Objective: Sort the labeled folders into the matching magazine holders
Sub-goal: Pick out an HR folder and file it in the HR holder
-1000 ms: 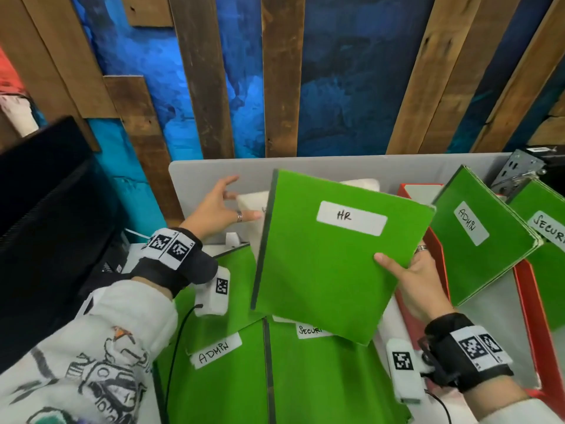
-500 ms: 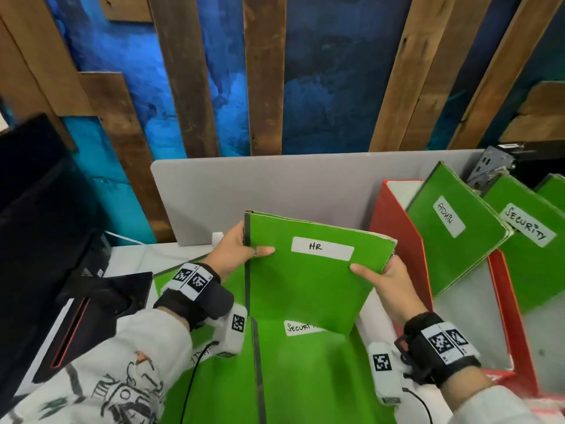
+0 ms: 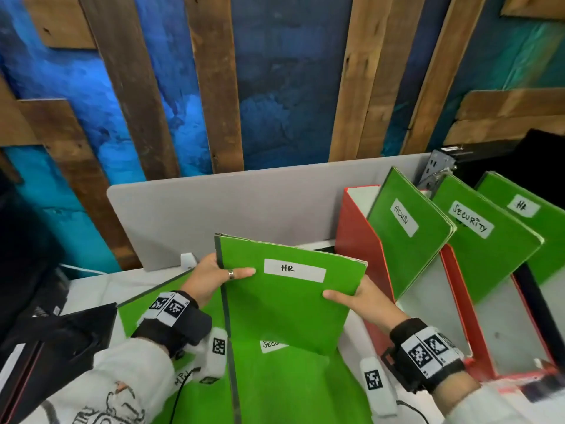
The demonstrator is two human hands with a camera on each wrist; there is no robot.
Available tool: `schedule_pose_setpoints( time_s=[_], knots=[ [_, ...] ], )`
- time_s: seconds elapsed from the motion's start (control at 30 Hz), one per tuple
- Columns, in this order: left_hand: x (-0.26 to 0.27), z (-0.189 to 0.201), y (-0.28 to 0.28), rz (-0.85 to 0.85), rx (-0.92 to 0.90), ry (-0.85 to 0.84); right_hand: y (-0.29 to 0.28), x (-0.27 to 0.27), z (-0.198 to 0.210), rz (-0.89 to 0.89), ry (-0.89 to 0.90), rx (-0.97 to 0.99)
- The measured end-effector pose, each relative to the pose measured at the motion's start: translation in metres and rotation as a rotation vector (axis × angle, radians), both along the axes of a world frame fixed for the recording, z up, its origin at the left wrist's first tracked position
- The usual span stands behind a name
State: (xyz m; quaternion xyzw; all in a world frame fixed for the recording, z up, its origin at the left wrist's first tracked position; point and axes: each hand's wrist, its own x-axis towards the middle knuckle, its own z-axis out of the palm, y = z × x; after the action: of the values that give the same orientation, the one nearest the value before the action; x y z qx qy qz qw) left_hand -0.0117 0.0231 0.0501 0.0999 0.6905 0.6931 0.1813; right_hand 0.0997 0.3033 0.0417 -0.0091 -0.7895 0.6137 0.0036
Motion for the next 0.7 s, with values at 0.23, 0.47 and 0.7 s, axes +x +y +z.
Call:
schedule_pose_setpoints(
  time_s=[0.23,0.47,0.7],
  knots=[
    [-0.006,0.023,0.017,-0.009,0.074,0.03,0.003,0.018,0.033,0.056,0.065,0.182],
    [-0.006,0.086,0.051,-0.175,0.082,0.103,0.029,0.052,0.103,0.156,0.009,0.122],
    [0.014,0.137,0.111,-0.113,0.115,0.238,0.052,0.085,0.135,-0.052,0.098,0.169]
  ],
)
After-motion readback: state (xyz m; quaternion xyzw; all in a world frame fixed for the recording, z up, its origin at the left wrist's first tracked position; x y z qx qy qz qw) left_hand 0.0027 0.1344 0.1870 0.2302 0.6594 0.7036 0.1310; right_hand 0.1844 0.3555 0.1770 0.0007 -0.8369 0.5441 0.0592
